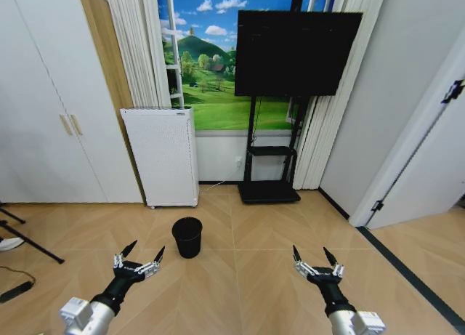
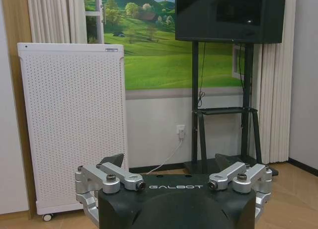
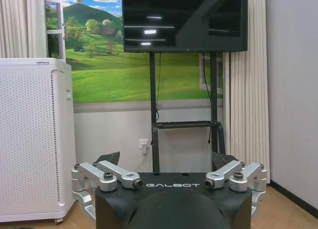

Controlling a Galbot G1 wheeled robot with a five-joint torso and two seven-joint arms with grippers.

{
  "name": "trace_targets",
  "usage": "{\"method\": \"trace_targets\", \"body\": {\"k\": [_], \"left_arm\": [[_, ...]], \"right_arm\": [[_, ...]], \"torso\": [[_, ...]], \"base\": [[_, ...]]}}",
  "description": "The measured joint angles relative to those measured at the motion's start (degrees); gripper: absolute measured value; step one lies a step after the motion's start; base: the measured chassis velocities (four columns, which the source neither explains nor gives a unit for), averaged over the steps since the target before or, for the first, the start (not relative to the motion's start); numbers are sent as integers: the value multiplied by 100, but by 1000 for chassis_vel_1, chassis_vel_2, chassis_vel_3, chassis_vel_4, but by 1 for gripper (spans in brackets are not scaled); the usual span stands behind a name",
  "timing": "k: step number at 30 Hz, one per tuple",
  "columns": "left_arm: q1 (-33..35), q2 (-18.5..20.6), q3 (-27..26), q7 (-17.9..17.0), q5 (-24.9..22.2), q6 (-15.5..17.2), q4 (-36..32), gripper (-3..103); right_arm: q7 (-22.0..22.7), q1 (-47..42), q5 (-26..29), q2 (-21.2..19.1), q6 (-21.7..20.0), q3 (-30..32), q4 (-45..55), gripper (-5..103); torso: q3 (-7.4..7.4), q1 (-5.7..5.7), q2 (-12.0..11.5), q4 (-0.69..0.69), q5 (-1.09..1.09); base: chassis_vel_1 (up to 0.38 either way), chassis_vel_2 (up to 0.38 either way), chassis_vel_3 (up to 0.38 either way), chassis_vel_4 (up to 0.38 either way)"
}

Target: Pick up the trash bin and place the garbage on the floor into it.

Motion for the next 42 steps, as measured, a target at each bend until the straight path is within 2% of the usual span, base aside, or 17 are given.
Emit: {"method": "trace_targets", "body": {"k": [20,35,42], "left_arm": [[0,0,-1,0,0,0,0,100],[0,0,-2,0,0,0,1,100],[0,0,-1,-1,0,0,0,100]], "right_arm": [[0,1,0,0,0,0,0,100],[0,-5,0,1,0,-1,0,100],[0,0,0,0,0,-1,-1,100]], "torso": [[1,1,0,0,0],[-3,-4,2,0,-3],[1,1,0,1,1]], "base": [[-6,-32,18,26],[262,-45,-273,46],[3,-75,4,81]]}}
